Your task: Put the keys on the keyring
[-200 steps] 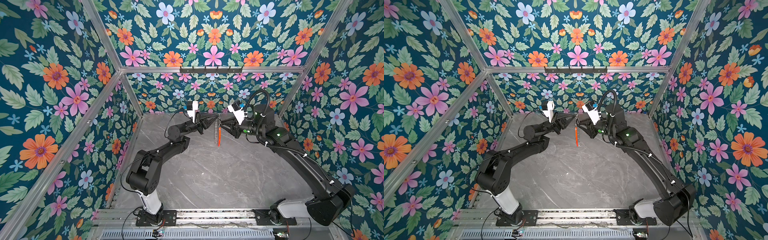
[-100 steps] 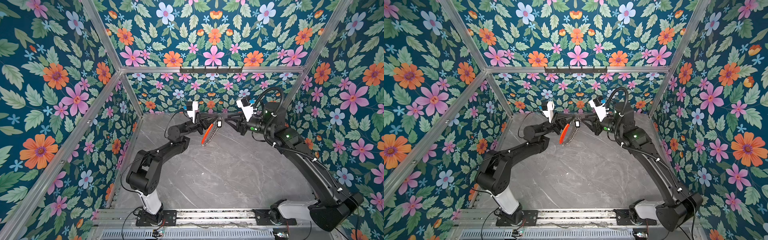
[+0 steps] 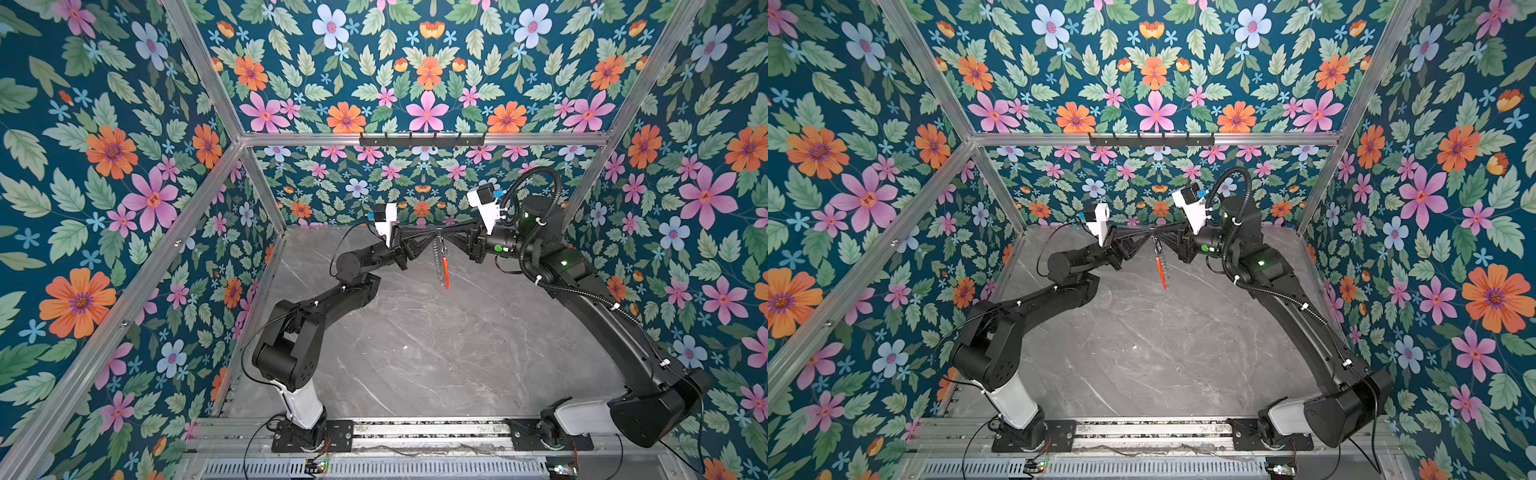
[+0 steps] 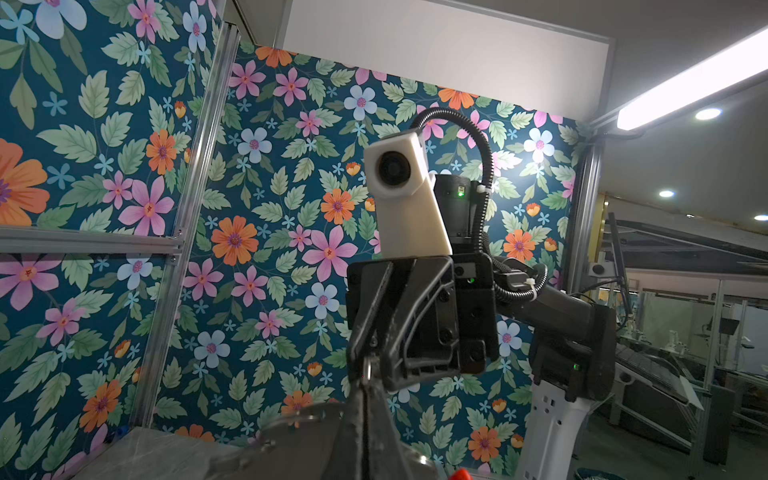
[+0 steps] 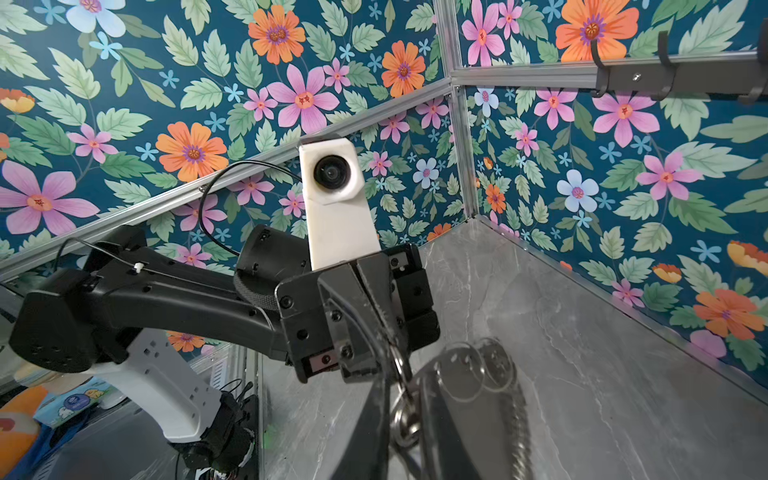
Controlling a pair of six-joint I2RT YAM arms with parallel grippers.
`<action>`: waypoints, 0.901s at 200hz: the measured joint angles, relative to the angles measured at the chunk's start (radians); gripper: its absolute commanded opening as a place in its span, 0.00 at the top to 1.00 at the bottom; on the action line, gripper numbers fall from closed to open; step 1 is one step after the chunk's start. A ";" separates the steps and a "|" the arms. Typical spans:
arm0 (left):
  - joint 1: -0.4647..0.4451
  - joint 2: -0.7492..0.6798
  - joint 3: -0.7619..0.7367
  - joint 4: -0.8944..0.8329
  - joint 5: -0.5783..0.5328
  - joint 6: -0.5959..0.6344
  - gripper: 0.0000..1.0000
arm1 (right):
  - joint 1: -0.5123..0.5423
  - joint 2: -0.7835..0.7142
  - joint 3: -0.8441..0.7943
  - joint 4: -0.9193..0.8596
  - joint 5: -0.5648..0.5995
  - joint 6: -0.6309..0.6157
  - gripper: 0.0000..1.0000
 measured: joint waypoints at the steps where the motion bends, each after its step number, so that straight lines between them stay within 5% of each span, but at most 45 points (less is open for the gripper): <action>1: 0.000 0.000 0.000 0.000 0.000 0.000 1.00 | 0.000 0.000 0.000 0.000 -0.001 0.001 0.87; 119: -0.001 0.003 0.005 0.005 -0.008 -0.024 1.00 | -0.001 0.019 0.007 0.008 -0.023 0.023 1.00; 148: 0.006 -0.003 0.001 -0.005 -0.001 -0.002 0.77 | 0.000 0.019 0.019 -0.016 -0.025 0.013 1.00; 180: 0.050 -0.105 -0.056 -0.156 0.032 0.120 0.73 | 0.001 0.023 0.064 -0.097 0.001 -0.051 1.00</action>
